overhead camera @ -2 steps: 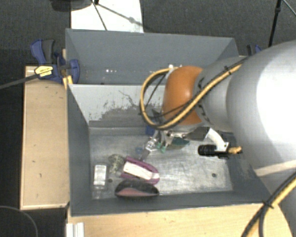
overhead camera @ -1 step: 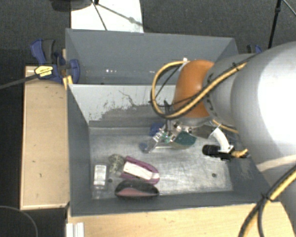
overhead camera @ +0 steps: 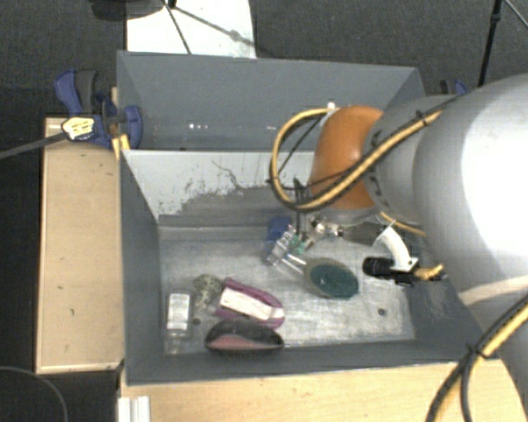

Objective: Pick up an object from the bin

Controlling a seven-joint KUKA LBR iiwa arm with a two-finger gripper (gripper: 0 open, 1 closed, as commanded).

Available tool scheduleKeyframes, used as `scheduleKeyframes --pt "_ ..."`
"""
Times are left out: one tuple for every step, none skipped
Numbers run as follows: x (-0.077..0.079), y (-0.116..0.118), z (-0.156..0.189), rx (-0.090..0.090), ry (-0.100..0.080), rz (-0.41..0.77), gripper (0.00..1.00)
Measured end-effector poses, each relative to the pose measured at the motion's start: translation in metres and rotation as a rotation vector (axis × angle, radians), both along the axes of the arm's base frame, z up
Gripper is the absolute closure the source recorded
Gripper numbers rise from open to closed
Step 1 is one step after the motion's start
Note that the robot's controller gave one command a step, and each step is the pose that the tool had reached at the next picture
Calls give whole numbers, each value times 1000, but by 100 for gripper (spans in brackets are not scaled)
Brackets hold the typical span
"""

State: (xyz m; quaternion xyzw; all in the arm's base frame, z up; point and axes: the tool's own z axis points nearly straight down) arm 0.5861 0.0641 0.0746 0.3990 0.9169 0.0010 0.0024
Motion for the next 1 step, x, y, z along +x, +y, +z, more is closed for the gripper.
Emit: scheduleKeyframes --pt "2 0 122 1 -4 7 100"
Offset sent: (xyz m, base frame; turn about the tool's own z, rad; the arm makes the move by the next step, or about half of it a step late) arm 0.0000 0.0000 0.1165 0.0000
